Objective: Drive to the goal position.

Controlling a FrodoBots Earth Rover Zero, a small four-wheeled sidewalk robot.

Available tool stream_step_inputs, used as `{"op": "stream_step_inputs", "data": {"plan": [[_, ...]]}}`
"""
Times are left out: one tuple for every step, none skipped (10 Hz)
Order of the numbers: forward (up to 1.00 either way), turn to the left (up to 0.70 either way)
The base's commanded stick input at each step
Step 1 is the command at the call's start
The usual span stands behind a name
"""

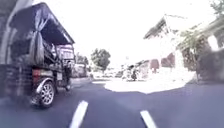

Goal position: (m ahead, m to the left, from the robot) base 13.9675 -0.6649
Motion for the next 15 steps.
{"op": "stream_step_inputs", "data": {"plan": [[1.00, 0.00], [1.00, 0.00], [1.00, 0.00], [1.00, 0.00], [1.00, -0.03], [1.00, -0.09], [1.00, -0.28], [1.00, -0.36], [1.00, -0.20], [1.00, 0.00], [1.00, 0.00], [1.00, 0.00], [1.00, 0.00], [1.00, 0.00], [1.00, 0.00]]}}
